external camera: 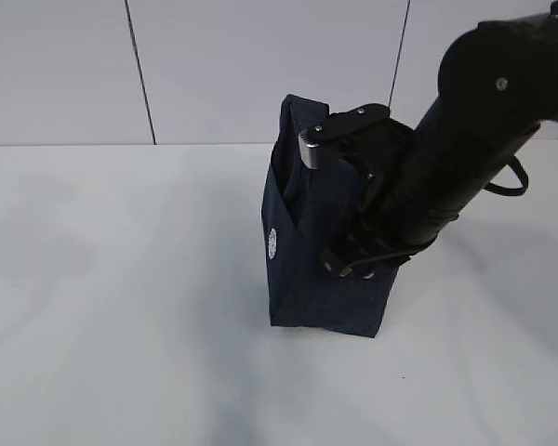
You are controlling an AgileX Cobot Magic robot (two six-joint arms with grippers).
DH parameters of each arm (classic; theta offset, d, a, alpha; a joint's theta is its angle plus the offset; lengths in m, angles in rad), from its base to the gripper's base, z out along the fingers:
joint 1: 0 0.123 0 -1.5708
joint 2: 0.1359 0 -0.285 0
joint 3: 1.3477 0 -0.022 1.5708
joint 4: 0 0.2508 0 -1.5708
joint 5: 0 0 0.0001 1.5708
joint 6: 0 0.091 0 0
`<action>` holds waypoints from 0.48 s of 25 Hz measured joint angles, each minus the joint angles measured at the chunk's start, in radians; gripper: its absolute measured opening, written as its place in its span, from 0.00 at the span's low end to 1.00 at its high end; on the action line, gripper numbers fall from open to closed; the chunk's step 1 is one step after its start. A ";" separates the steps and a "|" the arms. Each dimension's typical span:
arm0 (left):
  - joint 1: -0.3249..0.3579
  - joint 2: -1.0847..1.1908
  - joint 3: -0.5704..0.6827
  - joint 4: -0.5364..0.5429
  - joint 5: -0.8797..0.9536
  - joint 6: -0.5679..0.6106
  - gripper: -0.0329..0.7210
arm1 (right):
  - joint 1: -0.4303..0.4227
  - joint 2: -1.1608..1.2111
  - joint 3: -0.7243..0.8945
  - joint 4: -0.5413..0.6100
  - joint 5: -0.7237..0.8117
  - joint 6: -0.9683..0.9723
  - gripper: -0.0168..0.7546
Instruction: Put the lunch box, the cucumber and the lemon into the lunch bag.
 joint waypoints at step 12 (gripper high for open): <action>0.000 0.000 0.000 -0.005 -0.047 0.000 0.36 | -0.001 0.000 -0.162 -0.029 0.204 -0.151 0.03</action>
